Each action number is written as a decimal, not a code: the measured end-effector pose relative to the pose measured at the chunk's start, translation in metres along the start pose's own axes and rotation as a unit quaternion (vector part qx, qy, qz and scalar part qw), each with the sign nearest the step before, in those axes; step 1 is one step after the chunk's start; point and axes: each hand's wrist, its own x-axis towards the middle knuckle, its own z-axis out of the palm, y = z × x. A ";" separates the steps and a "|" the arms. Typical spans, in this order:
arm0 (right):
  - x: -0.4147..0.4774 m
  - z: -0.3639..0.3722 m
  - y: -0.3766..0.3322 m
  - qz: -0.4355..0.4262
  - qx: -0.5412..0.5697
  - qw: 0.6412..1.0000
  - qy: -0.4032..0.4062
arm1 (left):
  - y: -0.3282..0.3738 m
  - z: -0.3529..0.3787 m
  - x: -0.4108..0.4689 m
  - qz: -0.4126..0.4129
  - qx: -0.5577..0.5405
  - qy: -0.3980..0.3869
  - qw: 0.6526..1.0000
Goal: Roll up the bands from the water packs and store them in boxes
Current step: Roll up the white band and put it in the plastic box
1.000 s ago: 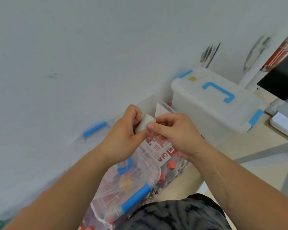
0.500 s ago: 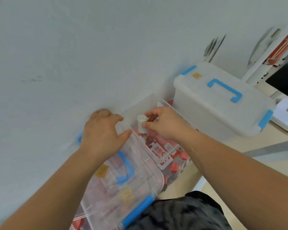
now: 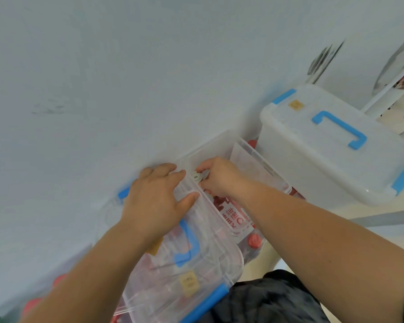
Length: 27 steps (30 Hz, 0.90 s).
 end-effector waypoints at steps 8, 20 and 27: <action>0.007 0.005 0.003 0.013 -0.021 1.000 0.012 | 0.000 -0.002 0.001 0.002 -0.011 -0.003 1.000; 0.005 -0.002 0.002 -0.020 -0.052 0.998 -0.025 | 0.001 -0.002 0.004 0.004 -0.010 -0.017 1.000; 0.001 -0.001 0.004 0.071 0.110 0.991 -0.008 | 0.002 -0.003 0.003 -0.002 -0.013 -0.017 1.000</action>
